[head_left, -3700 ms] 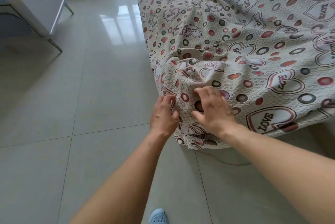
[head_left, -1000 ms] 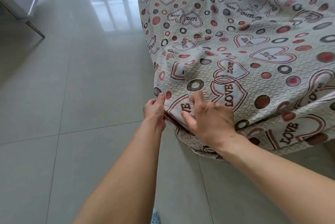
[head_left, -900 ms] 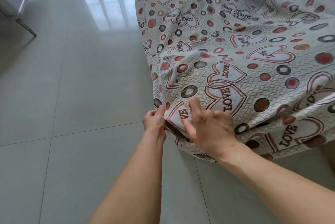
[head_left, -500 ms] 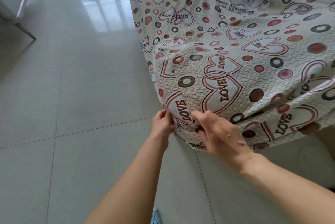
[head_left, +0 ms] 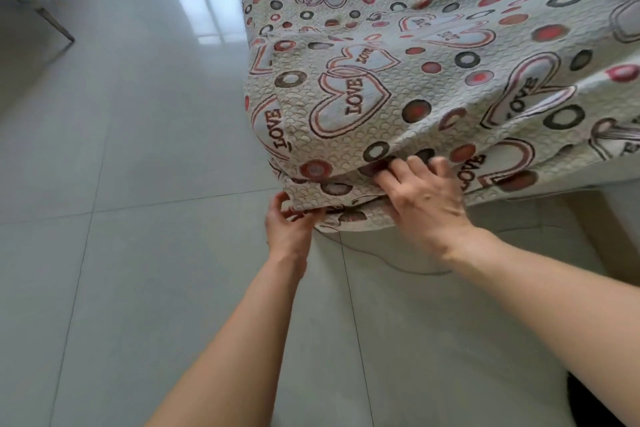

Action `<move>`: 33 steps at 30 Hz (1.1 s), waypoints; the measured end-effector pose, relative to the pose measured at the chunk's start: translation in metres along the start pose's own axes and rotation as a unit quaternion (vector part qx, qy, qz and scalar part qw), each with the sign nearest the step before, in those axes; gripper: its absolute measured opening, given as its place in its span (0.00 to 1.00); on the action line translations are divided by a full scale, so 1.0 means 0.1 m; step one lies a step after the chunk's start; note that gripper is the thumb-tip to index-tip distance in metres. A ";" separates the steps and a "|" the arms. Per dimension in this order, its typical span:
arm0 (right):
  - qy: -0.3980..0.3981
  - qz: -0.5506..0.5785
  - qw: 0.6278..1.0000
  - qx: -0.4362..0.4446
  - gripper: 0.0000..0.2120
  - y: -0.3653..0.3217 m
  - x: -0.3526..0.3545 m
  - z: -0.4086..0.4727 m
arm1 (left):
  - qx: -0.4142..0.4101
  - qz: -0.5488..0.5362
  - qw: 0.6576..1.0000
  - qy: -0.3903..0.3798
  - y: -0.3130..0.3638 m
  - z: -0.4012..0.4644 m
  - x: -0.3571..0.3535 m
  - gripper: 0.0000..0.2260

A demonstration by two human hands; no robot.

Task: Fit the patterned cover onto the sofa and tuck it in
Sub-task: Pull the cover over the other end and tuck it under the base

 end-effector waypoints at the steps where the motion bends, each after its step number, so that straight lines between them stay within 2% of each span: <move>1: 0.012 0.000 1.000 0.008 0.14 -0.02 0.00 0.04 | -0.010 0.023 1.000 0.007 0.01 0.00 0.02 0.20; 6: 0.023 0.038 0.999 0.011 0.15 -0.07 -0.18 0.02 | 0.006 0.062 0.996 0.066 -0.27 0.09 0.08 0.15; 12: 0.040 0.066 0.997 0.011 0.15 -0.05 -0.38 -0.20 | 0.159 0.048 0.979 0.115 -1.21 0.15 -0.10 0.13; 15: 0.046 0.073 0.996 0.020 0.18 -0.07 -0.41 -0.24 | 0.158 0.103 0.974 0.124 -1.28 0.24 -0.15 0.13; 17: 0.033 0.080 0.996 0.022 0.23 -0.07 -0.44 -0.33 | 0.150 0.146 0.970 0.119 -1.28 0.23 -0.16 0.12; 19: 0.029 0.087 0.995 0.026 0.26 -0.05 -0.40 -0.39 | 0.108 0.204 0.968 0.102 -1.15 0.16 -0.22 0.08; 22: 0.021 0.090 0.994 0.051 0.24 0.00 -0.35 -0.48 | -0.005 0.264 0.964 0.033 -0.84 -0.08 -0.59 0.03; 26: -0.019 0.060 0.998 -0.003 0.22 0.38 -0.29 -0.66 | -0.107 0.301 0.946 -0.059 -0.50 -0.48 -1.14 0.06; 29: -0.023 0.042 0.997 -0.064 0.22 0.87 -0.14 -0.76 | -0.179 0.368 0.903 -0.130 -0.27 -0.72 -1.52 0.11; 33: -0.023 0.054 0.990 -0.124 0.23 1.51 0.00 -0.85 | -0.306 0.455 0.816 -0.181 0.08 -0.98 -2.09 0.18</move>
Point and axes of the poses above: each hand's wrist, its own z-axis towards the middle knuckle, its own x-axis out of the back of the hand, y = z × x, the point moved 8 cm from there along z, towards the middle knuckle, and after that the axes turned 3 degrees about x, right-handed, at the moved point
